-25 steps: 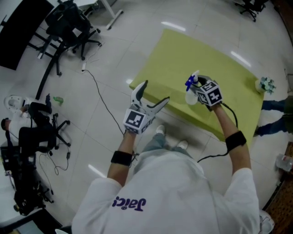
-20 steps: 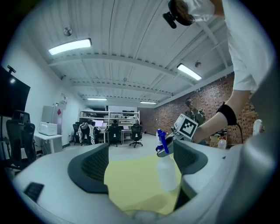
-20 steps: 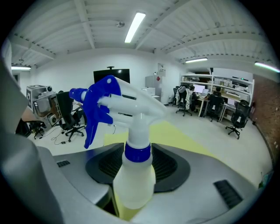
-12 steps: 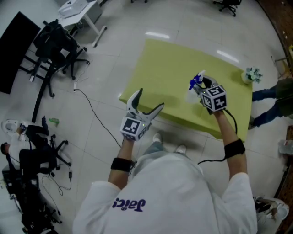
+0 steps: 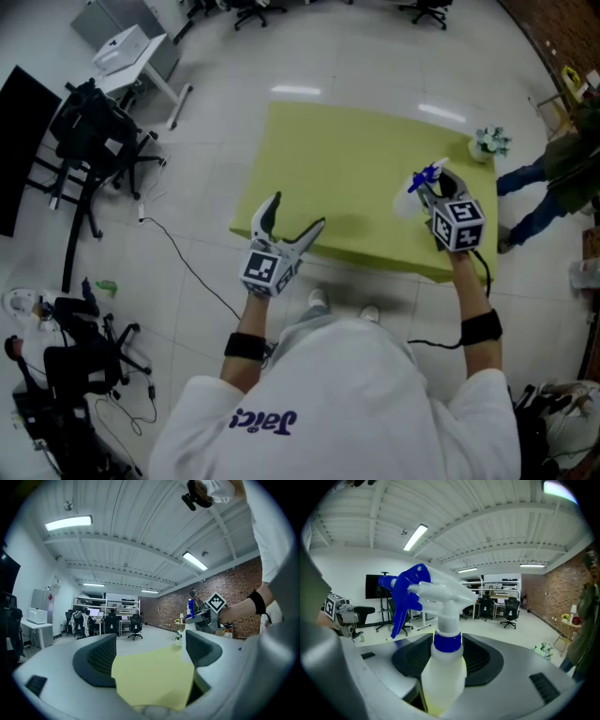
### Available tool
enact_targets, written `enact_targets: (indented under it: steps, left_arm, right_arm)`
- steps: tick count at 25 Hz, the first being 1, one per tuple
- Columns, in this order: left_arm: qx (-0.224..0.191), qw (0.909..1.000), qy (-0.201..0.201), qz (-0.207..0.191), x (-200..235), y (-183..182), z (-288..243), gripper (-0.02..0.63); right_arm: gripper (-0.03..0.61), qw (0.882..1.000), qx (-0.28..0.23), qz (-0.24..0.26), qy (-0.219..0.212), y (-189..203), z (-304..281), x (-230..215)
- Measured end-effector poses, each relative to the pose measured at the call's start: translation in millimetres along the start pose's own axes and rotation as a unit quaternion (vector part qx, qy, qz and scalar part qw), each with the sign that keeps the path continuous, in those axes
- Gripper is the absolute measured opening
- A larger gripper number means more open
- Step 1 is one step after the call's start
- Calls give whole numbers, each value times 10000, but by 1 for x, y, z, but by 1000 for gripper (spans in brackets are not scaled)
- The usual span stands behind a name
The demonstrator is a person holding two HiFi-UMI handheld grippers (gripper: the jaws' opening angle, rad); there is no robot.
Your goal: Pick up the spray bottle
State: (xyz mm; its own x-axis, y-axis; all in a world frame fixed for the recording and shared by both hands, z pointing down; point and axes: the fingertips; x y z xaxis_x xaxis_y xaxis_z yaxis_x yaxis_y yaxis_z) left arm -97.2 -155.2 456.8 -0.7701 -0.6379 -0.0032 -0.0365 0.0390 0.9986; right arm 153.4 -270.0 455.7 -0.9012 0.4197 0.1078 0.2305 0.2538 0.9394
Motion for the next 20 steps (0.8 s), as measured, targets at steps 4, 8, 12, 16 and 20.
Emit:
enact_targets:
  steps: [4,8,12,16,20]
  left_arm:
    - [34,10000,2,-20,0,0,-10,472]
    - [23,10000,60,-44,-3,-5,-20,472]
    - [5,9999,96,-46,-8,-8,-27,473]
    - [44,9999,103,-62,-13,-8,-28,472]
    - [13,10000,-23,15,-14,-8,-29,472]
  right_arm:
    - [201,9979,-306,-316,477,-2,25,-27]
    - [201,9928,-526,-607,892,-1,48,-46]
    - [201,9874,-649,-741,1242,9,70,-56]
    - [201,9816,-686,-913,1533,23,90,-61]
    - [201,9751,-714,-1044,1823,36,108,-65]
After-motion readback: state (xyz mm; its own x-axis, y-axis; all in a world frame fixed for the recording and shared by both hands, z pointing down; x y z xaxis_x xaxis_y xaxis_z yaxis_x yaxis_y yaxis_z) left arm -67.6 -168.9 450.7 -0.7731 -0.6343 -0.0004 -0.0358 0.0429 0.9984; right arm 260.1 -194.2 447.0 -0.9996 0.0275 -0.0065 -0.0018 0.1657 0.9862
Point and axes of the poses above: the fingertips, and each gripper's own axes: z backward along the fingers, x to its left, y out of its underside, and after that the axes turned 11 degrees about y, right-handed
